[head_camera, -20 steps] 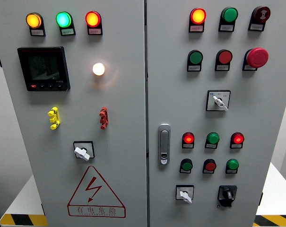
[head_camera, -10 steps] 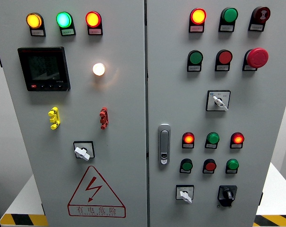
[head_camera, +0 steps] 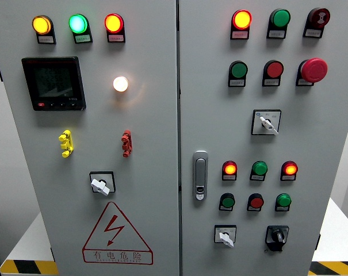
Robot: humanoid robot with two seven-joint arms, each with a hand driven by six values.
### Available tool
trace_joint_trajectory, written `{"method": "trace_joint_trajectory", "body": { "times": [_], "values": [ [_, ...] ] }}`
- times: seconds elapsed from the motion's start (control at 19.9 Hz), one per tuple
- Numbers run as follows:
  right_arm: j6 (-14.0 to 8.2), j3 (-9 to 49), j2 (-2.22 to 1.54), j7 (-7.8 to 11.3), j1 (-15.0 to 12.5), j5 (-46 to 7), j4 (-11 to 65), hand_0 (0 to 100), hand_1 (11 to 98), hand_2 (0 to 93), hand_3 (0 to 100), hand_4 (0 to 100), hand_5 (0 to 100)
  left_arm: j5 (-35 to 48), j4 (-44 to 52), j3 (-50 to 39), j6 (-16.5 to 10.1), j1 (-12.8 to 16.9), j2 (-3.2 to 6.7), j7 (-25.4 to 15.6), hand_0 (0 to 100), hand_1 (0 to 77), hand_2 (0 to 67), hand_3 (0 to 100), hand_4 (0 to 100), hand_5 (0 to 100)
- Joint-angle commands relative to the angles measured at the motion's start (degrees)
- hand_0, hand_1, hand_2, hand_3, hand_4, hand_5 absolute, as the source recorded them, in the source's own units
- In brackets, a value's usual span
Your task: Trip black knob to open circuit
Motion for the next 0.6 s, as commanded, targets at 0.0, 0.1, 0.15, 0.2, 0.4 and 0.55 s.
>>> {"method": "trace_joint_trajectory", "body": {
  "times": [0.0,0.1,0.15,0.2,0.4,0.55],
  "values": [
    [-0.5,0.1,0.04,-0.48,1.2,0.0,1.6,90,53.5,0.8,86,93,100,0.0,0.0,0.0,0.0,0.1,0.05,0.0,0,3.0,13.0,21,7,1],
    [-0.6,0.1,0.04,-1.01,1.6,0.0,3.0,93,55.5,0.9,89,96,100,0.0,0.0,0.0,0.0,0.1,0.05,0.0,0,3.0,13.0,21,7,1],
    [-0.6,0.1,0.12,-1.27,1.8,0.0,3.7,95,56.8,0.9,90,97,100,0.0,0.0,0.0,0.0,0.0,0.05,0.0,0,3.0,13.0,21,7,1],
    [-0.6,0.1,0.12,-1.62,2.0,0.0,4.1,98,58.6,0.9,91,97,100,0.0,0.0,0.0,0.0,0.1,0.05,0.0,0,2.9,13.0,21,7,1],
    [-0.5,0.0,0.47,-2.15,3.7,0.5,4.3,100,61.8,1.2,92,99,100,0.0,0.0,0.0,0.0,0.1,0.05,0.0,0,2.9,13.0,21,7,1],
    [-0.5,-0.1,0.47,-3.21,4.8,0.7,4.3,100,63.9,1.5,92,99,100,0.0,0.0,0.0,0.0,0.1,0.05,0.0,0,3.0,13.0,21,7,1]
  ]
}}
